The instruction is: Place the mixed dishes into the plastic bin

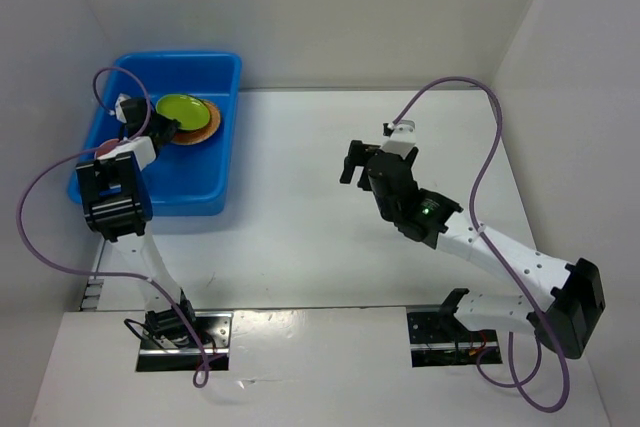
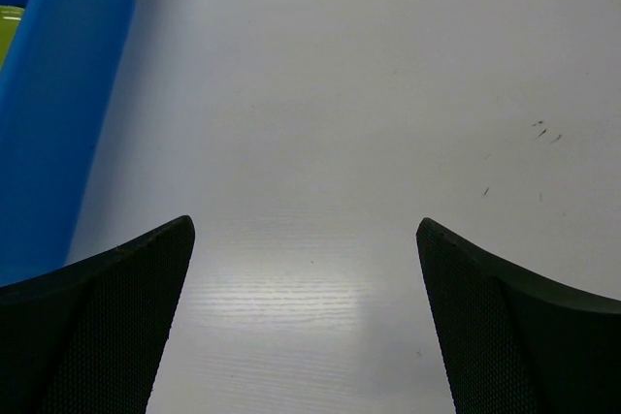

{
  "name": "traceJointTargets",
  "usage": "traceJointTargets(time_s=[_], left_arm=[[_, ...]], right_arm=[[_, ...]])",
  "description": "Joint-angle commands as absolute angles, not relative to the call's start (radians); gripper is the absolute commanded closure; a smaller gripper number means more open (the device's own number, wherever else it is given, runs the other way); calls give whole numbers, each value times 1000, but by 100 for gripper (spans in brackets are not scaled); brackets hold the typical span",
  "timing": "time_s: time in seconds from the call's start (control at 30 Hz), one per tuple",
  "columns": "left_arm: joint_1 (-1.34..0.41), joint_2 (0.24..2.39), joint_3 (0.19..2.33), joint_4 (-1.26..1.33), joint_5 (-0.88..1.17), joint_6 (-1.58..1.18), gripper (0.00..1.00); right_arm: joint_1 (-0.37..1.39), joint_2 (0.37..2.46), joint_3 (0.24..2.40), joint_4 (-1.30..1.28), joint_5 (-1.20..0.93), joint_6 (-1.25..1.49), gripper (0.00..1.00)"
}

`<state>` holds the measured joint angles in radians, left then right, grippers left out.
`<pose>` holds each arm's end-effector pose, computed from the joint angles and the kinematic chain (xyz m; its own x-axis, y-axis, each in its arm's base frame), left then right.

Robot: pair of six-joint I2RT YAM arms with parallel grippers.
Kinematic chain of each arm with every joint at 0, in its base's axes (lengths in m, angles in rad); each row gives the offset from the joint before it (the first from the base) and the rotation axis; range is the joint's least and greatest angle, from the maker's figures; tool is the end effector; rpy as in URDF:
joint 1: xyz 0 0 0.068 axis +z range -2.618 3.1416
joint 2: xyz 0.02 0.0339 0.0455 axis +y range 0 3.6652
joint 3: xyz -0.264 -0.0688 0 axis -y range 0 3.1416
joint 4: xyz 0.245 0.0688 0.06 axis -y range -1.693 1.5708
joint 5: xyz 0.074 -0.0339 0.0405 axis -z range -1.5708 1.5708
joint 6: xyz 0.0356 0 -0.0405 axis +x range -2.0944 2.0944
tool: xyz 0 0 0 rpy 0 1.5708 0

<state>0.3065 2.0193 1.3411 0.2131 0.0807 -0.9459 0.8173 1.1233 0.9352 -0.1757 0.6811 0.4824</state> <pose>0.4401 0.1363 0.1953 -0.0620 -0.8675 -0.4935 -0.4826 0.4589 -0.7460 0.1892 0.1689 0.3285 -0.2917 0.2158 -0.9318 -0.0323 0.9714 0.2351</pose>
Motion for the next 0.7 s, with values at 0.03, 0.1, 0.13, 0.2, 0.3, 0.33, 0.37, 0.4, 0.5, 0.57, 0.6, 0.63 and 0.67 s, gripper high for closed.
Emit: traceJointTargets(time_s=[0.03,0.1,0.13,0.2,0.3,0.33,0.37,0.4,0.5,0.57,0.6,0.63,0.67], left_arm=[[311,2082,1454,190,37,-953,68],[311,2091,1480,166,49,-940,40],[311,2091,1480,157,60,-928,35],[311,2059,1480,147,60,-919,26],[311,1999,1442,126,60,-907,5],[311,1982,1442,117,60,-881,1],[311,1945,1433,92,60,-868,0],[311,1927,1433,74,51,-855,0],[311,1846,1433,-4,51,-793,0],[302,1792,1445,-78,64,-723,0],[290,1777,1465,-106,64,-698,0],[290,1744,1474,-164,64,-674,0],[266,1726,1474,-188,40,-634,0]], right_arm=[[811,1155,988,-109,671,499,0],[811,1155,988,-109,652,499,0],[811,1141,988,-98,652,499,0],[811,1131,988,-98,652,499,0],[811,1131,988,-98,652,499,0],[811,1131,988,-98,652,499,0],[811,1131,988,-98,652,499,0],[802,1131,988,-98,641,509,0],[802,1163,1008,-112,632,534,0],[802,1184,1020,-136,632,554,0],[802,1210,1046,-156,623,554,0],[802,1225,1058,-169,623,567,0],[802,1261,1084,-195,614,580,0]])
